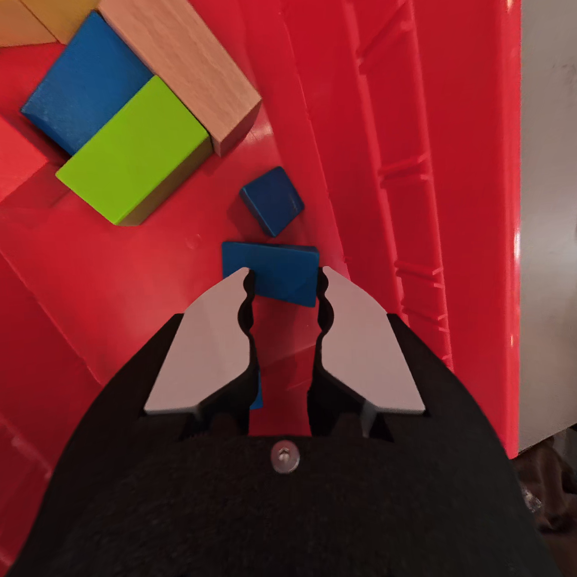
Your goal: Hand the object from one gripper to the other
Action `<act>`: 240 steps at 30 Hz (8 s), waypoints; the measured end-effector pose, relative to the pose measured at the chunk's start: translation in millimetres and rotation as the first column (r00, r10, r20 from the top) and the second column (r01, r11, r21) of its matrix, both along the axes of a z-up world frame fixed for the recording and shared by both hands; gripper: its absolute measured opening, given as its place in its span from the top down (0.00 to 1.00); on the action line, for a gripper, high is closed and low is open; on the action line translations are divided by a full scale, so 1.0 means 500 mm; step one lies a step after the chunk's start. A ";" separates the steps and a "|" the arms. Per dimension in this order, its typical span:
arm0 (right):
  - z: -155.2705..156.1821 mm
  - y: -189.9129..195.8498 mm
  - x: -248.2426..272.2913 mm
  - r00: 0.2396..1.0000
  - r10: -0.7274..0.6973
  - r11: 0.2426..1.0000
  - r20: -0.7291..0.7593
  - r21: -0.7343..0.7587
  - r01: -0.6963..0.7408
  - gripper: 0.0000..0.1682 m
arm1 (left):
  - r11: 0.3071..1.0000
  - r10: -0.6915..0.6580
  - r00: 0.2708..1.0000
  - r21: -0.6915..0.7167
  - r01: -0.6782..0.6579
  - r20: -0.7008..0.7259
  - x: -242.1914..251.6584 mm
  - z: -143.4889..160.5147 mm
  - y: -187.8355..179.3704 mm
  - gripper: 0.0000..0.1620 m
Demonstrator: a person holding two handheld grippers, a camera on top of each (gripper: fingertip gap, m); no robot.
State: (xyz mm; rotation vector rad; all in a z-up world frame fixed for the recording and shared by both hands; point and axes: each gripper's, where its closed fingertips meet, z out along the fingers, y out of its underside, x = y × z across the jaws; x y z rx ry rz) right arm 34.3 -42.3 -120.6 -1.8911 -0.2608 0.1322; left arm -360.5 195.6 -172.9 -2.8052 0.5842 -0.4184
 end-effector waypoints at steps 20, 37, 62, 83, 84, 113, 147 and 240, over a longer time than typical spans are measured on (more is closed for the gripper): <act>-0.008 0.006 -0.007 1.000 0.008 1.000 0.013 -0.007 -0.008 0.65 | 0.987 0.122 0.878 -0.152 -0.058 0.463 -0.054 0.064 0.012 0.87; 0.162 0.109 -0.245 0.887 0.394 0.880 0.241 0.181 -0.440 0.66 | 0.985 -0.087 0.485 0.001 0.175 0.870 0.152 0.350 -0.114 0.88; 0.404 0.201 -0.077 0.954 0.258 0.880 0.152 0.370 -0.297 0.81 | 0.935 -0.302 0.687 0.345 0.079 0.661 0.277 0.279 -0.334 0.58; -0.122 0.243 0.370 0.917 -0.364 0.650 0.162 -0.661 0.374 0.80 | 0.825 -0.343 0.879 0.554 0.113 0.332 0.188 0.060 -0.437 0.62; -0.123 0.243 0.370 0.920 -0.356 0.646 0.162 -0.669 0.367 0.80 | 0.825 -0.345 0.878 0.553 0.116 0.331 0.188 0.060 -0.438 0.62; 0.015 -0.005 0.076 0.977 -0.103 0.993 -0.184 0.040 0.113 0.75 | 0.784 -0.302 0.933 0.609 0.126 0.197 0.123 0.072 -0.415 0.60; 0.036 -0.002 -0.039 0.992 0.126 0.987 -0.032 0.108 -0.122 0.75 | 0.996 -0.011 0.976 0.093 -0.010 0.219 -0.127 0.086 -0.075 0.59; 0.081 -0.003 0.085 0.983 -0.132 0.989 -0.126 0.047 0.139 0.71 | 0.743 -0.518 0.816 0.606 0.283 0.255 0.193 0.091 -0.464 0.61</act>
